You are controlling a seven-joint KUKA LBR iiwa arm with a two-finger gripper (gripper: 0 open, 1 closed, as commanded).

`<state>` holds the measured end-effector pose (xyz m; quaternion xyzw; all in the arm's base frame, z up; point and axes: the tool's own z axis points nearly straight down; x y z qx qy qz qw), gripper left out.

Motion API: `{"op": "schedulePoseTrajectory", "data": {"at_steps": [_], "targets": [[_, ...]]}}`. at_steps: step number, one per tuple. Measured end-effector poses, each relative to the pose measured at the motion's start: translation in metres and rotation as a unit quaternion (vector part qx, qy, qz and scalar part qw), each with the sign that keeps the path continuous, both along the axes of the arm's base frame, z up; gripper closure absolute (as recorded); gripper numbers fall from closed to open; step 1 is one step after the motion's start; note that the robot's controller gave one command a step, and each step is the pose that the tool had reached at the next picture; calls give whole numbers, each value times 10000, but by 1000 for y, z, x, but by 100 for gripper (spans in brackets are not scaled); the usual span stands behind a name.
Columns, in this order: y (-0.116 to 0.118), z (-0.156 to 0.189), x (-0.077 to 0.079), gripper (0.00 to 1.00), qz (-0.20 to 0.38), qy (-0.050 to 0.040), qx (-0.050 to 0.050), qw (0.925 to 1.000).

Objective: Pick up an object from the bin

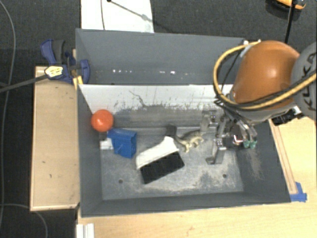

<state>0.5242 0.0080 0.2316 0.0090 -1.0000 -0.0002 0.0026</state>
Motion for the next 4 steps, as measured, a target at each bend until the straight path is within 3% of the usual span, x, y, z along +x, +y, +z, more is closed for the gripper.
{"op": "schedulePoseTrajectory", "data": {"at_steps": [1, 2, 3, 4], "targets": [[0, 5, 1, 0, -1, -43, 0, 10000], [-2, -45, 23, 0, 377, -57, 1, 9993], [-14, -125, 53, 0, 274, -75, 3, 9996], [-22, -141, 53, 0, 270, -27, 7, 9996]]}}
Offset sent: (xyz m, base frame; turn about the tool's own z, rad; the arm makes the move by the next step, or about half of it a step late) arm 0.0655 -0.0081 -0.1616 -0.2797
